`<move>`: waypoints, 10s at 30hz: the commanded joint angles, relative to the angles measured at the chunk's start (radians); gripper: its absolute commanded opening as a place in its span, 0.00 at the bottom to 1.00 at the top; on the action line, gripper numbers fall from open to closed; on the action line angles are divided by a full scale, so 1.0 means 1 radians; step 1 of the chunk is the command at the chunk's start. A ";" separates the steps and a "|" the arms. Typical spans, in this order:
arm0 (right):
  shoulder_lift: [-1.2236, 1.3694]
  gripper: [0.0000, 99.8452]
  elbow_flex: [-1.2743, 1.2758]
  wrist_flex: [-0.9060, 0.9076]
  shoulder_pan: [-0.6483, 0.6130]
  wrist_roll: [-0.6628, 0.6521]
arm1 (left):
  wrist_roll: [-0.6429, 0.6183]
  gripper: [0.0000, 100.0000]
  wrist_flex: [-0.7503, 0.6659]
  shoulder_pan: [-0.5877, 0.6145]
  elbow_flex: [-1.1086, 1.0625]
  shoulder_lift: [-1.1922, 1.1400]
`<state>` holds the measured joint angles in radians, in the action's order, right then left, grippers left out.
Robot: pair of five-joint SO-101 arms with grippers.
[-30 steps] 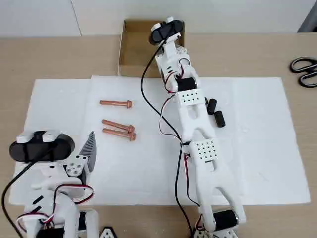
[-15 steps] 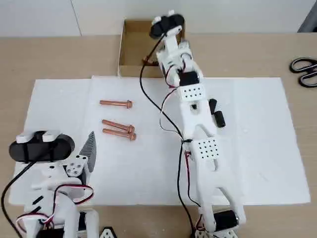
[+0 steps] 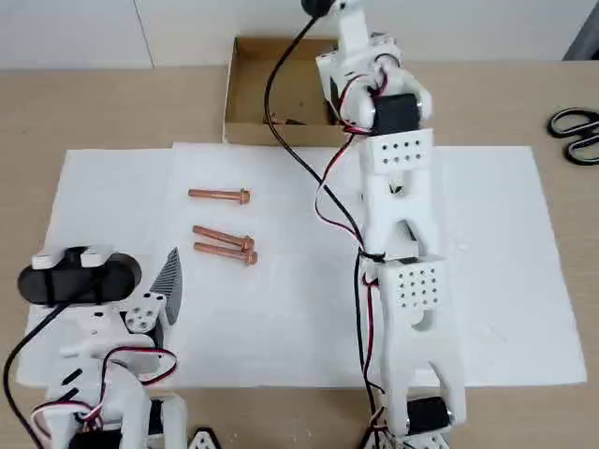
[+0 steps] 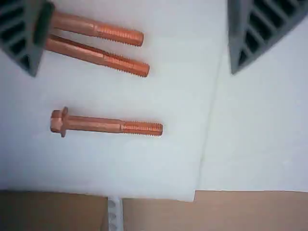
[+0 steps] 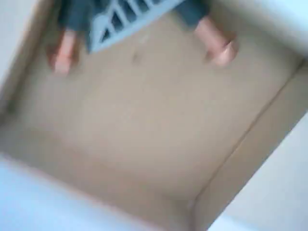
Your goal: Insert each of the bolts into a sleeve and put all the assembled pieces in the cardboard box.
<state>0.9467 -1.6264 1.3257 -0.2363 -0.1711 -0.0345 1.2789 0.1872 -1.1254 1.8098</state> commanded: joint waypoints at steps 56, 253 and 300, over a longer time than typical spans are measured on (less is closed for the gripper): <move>-0.846 0.23 1.689 -0.030 0.317 0.008 | 0.009 0.24 -0.023 0.000 -0.025 0.008; -1.150 0.00 1.643 0.341 0.070 -0.112 | 0.199 0.00 0.473 -0.227 1.348 -1.356; -2.594 0.00 2.814 -0.387 -0.012 0.127 | -0.284 0.00 -0.608 -0.390 0.203 -0.655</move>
<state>-1.6694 1.1538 1.0203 -0.2363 -0.0575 -0.3122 0.7265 -0.1427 -0.9152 1.1347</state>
